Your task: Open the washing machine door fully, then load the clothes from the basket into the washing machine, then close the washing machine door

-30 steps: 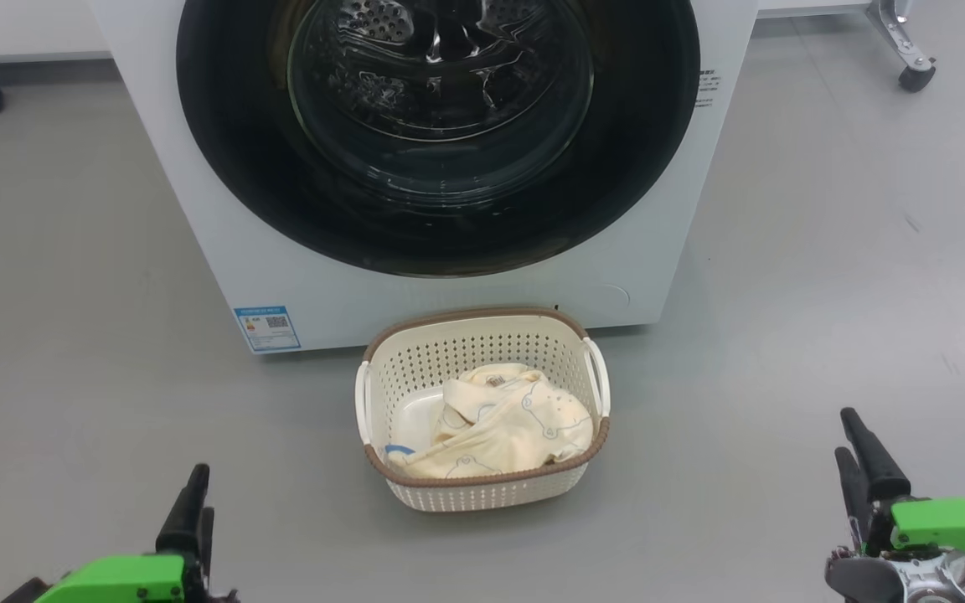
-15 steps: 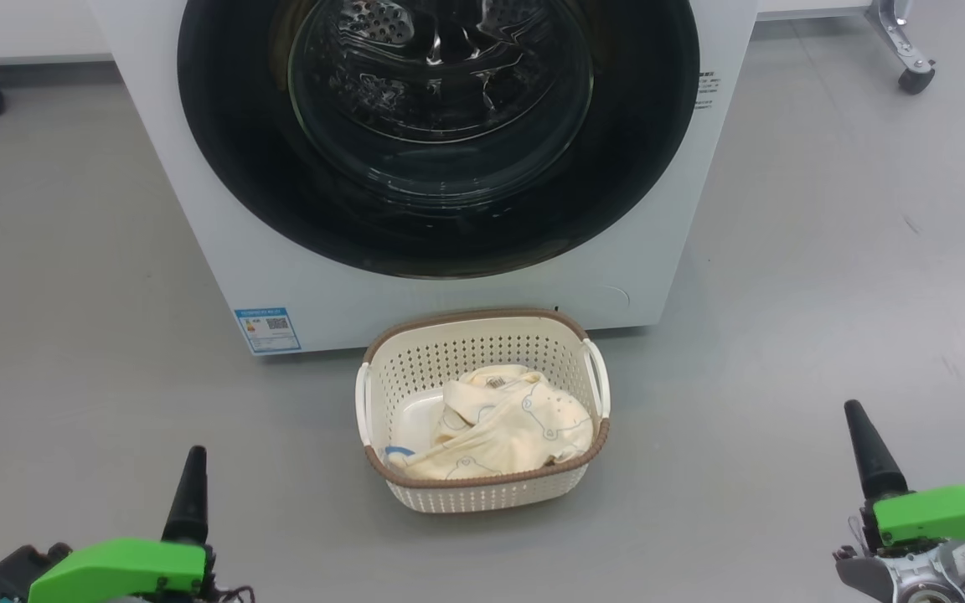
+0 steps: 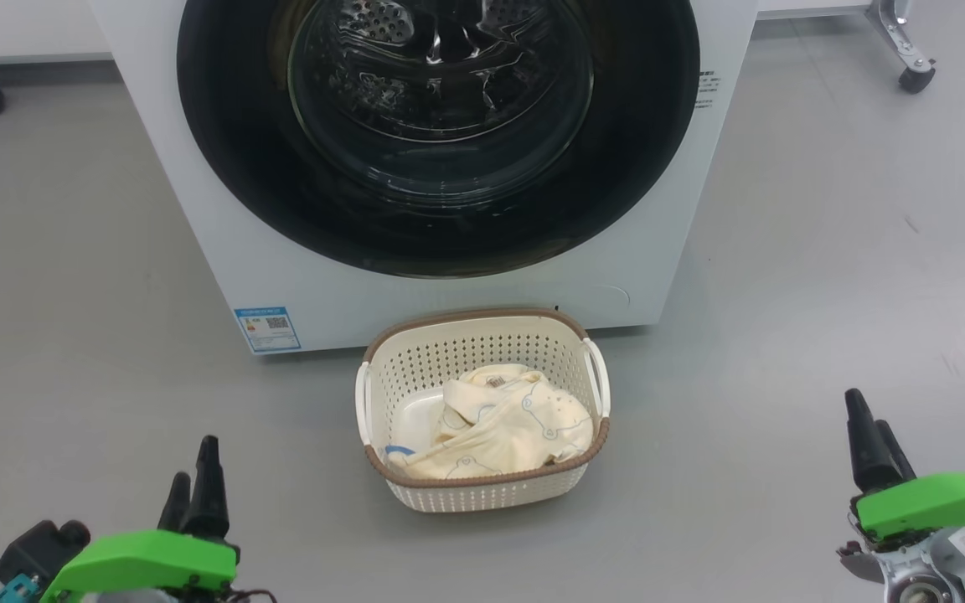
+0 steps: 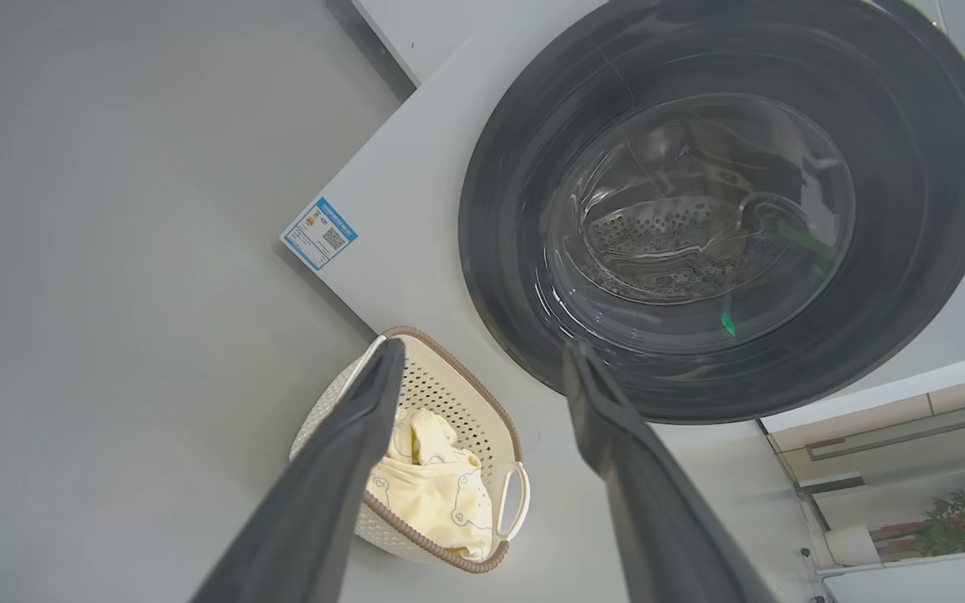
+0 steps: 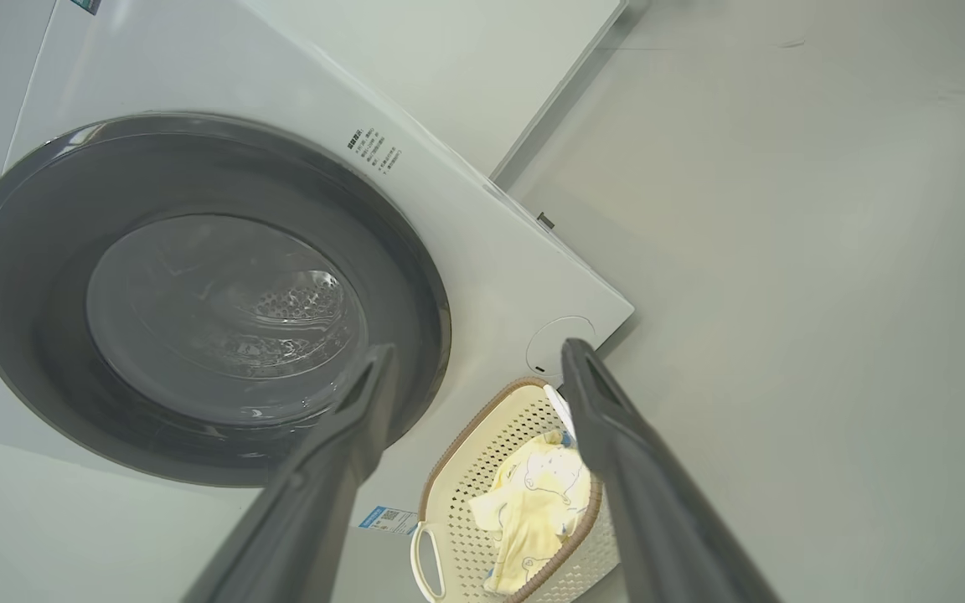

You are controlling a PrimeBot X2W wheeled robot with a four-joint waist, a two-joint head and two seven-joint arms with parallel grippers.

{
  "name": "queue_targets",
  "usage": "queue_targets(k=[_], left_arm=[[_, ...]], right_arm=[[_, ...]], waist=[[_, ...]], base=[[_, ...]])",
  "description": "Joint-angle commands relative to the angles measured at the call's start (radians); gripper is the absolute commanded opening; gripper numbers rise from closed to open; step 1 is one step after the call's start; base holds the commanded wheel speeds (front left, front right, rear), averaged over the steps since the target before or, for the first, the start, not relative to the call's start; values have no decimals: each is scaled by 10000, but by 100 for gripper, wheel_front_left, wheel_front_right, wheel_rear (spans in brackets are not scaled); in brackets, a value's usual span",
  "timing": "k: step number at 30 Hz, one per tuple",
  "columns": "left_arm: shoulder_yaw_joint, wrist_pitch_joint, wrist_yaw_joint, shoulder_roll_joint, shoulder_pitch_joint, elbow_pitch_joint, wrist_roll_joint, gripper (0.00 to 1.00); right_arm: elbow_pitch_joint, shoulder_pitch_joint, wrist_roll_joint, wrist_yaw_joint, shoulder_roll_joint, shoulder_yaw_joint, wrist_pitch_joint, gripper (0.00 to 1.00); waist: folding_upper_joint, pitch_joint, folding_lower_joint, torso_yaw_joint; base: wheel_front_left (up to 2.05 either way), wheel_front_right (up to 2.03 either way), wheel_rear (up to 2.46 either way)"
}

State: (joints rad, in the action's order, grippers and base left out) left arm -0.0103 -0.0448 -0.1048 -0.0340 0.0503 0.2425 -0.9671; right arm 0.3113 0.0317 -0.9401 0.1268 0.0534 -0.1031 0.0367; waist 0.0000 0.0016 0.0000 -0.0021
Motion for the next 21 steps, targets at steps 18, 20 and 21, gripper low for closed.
queue_targets(k=[18, 20, 21], left_arm=[[-258, -613, 32, -179, 690, -108, 2505, 100], [-319, -672, 32, -189, 688, -34, 2768, 100], [-341, -701, 26, -189, 695, 6, 2863, 100]], right_arm=[[-536, 652, 2721, 23, 259, 342, 528, 100], [-555, 651, 2978, 24, 278, 403, 546, 100], [-569, 653, 3099, 24, 286, 424, 560, 100]], waist=[[0, -8, 0, -2], [0, -15, 0, -5], [0, -16, 0, -6]], base=[[0, 0, 0], [0, 0, 0], [0, 0, 0]])
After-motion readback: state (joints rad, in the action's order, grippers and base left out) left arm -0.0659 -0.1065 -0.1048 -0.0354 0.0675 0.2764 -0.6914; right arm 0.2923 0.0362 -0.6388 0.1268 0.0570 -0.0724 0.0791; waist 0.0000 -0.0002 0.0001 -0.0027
